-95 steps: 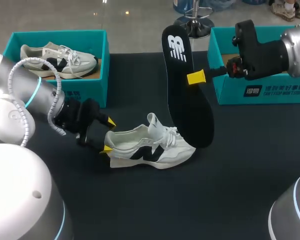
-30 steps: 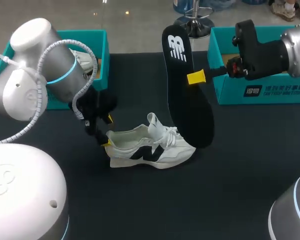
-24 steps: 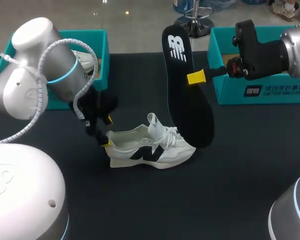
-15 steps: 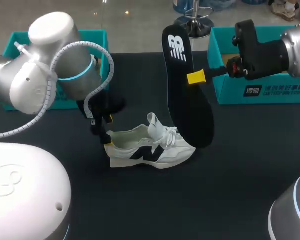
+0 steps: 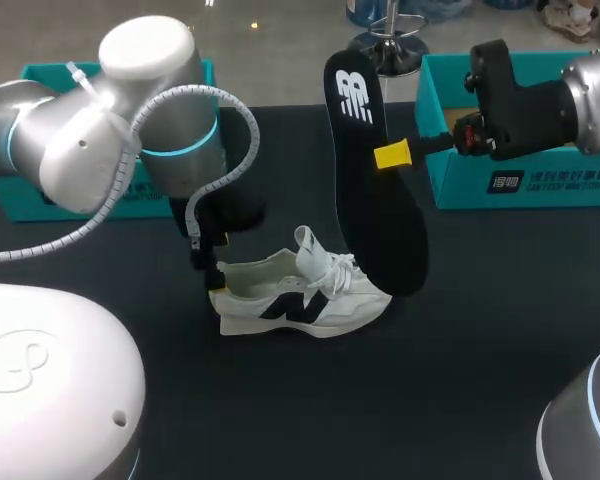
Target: Take the shoe out of the shoebox, open the shoe tongue, remove and reinsert the insole, then place the shoe into the shoebox
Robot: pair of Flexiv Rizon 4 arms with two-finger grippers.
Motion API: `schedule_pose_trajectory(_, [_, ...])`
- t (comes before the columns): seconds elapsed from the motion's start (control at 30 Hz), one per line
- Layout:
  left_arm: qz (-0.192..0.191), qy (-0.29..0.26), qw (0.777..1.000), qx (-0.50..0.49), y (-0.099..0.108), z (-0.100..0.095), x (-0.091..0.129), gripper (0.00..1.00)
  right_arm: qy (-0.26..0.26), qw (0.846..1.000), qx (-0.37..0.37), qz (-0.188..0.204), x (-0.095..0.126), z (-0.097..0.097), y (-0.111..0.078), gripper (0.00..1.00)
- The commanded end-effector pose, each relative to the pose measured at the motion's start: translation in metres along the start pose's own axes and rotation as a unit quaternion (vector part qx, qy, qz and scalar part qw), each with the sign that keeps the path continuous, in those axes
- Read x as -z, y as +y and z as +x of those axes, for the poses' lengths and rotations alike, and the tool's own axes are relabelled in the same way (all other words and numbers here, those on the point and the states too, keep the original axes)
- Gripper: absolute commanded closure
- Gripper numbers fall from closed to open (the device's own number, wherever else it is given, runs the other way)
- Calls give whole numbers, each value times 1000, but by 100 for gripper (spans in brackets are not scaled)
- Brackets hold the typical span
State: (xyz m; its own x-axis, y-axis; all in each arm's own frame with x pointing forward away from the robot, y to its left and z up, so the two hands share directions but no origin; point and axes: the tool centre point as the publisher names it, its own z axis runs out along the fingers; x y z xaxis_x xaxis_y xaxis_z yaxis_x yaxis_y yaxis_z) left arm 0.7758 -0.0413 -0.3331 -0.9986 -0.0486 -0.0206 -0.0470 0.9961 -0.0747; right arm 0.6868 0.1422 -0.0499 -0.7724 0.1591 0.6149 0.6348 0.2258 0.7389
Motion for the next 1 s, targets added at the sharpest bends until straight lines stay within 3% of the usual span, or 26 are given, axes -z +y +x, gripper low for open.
schedule_pose_trajectory(0.03, [-16,-5,1000,1,-8,4,3,0,-1,1000,0,1,-1,0,0,100])
schedule_pose_trajectory(0.37, [-16,-5,1000,1,-8,4,3,0,-1,1000,0,1,-1,0,0,100])
schedule_pose_trajectory(0.6, [-2,1,1000,-9,-33,-5,8,0,-1,1000,0,1,-1,0,0,100])
schedule_pose_trajectory(1.0, [20,-17,1000,-13,-76,-33,-9,0,-1,1000,0,1,-1,0,0,100])
